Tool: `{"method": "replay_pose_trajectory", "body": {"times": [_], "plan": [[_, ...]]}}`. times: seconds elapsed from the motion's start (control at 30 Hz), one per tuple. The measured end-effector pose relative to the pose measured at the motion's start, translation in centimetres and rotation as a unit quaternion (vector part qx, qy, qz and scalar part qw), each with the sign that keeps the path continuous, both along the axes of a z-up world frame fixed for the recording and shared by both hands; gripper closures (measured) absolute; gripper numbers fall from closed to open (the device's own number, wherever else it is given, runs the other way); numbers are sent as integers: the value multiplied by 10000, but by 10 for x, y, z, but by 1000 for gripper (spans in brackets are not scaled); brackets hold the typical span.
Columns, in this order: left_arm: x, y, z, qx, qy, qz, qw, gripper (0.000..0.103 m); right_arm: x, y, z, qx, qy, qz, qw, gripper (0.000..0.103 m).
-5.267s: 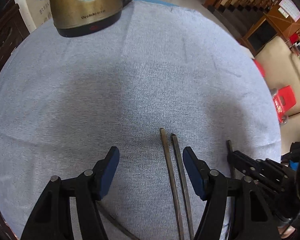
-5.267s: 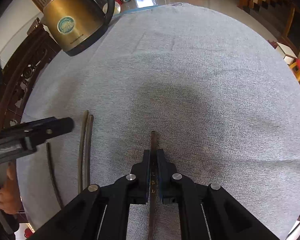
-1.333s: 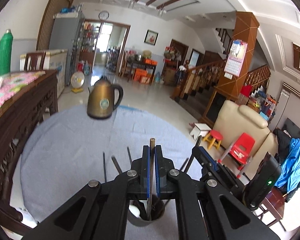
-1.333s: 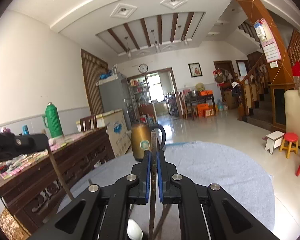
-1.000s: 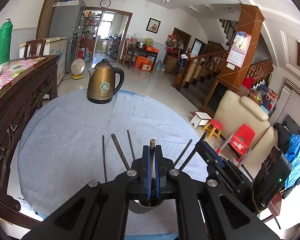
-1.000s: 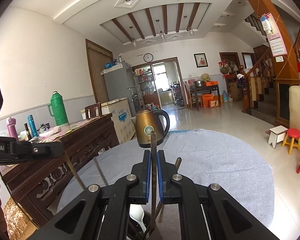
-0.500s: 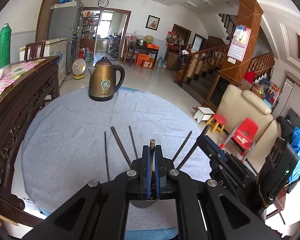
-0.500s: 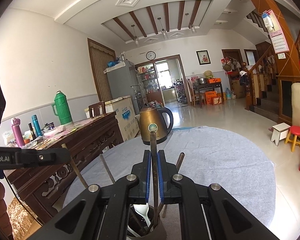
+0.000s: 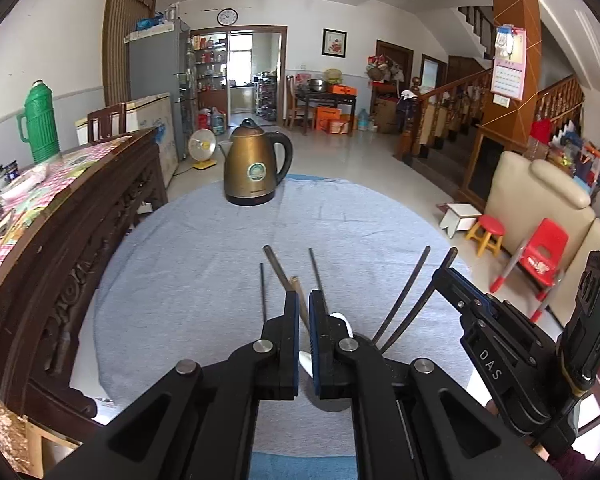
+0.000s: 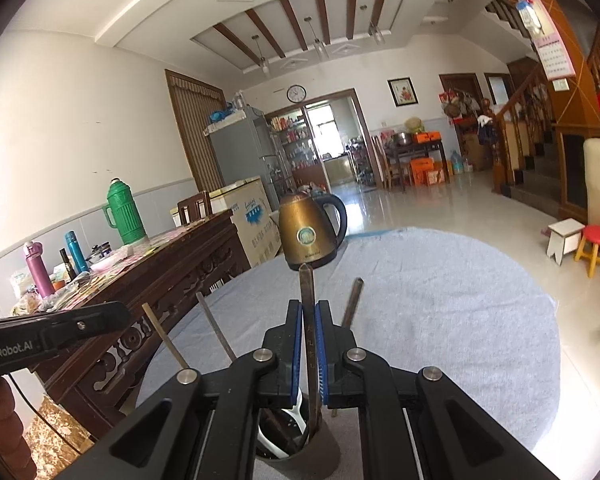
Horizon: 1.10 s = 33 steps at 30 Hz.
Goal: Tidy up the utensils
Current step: 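Open the left tool over the holder while the right tool releases its chopstick, then move both open tools away from the holder back over the cloth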
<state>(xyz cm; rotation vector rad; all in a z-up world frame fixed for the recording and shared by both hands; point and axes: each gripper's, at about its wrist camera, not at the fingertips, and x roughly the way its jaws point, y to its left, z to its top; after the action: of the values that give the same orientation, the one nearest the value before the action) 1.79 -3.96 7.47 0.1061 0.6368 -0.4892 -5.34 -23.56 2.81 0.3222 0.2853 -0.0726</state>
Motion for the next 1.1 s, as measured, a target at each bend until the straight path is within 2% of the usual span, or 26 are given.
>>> {"method": "replay_pose_trajectory", "body": {"times": [0.13,0.17,0.2,0.27,0.37,0.4,0.67,0.77,0.8,0.83,0.97,1.1], "plan": [[-2,1,-1,182,-72,199,9996,95,0,-3,-1,117,99,55,9999,94],[-4,1,-1,252,-120,273,9992,87,0,-4,-1,153,106,55,9998,94],[-6,1,-1,317,-165,357,9987,71,-1,-5,-2,191,109,60,9997,91],[-10,3,1,360,-271,516,9976,50,-5,-7,-1,268,110,65,9996,87],[-19,7,4,477,-516,792,9944,44,-13,-13,0,367,52,33,9993,84],[-22,8,4,521,-560,857,9934,38,-16,-15,1,395,35,28,9992,83],[-56,18,10,754,-779,1266,9860,33,-50,-22,13,498,-136,-27,9987,80],[-72,24,9,758,-746,1401,9844,25,-74,-24,17,579,-213,-41,9981,59],[-78,27,7,729,-758,1398,9846,23,-82,-24,18,581,-255,-46,9980,47],[-81,29,6,704,-786,1390,9847,22,-91,-23,20,523,-330,-48,9981,44],[-81,42,-9,561,-851,1596,9819,22,-109,-11,17,-40,-515,-202,9985,44],[-73,58,-22,477,-640,1779,9808,22,-95,-9,4,189,-239,-162,9994,44]]}}
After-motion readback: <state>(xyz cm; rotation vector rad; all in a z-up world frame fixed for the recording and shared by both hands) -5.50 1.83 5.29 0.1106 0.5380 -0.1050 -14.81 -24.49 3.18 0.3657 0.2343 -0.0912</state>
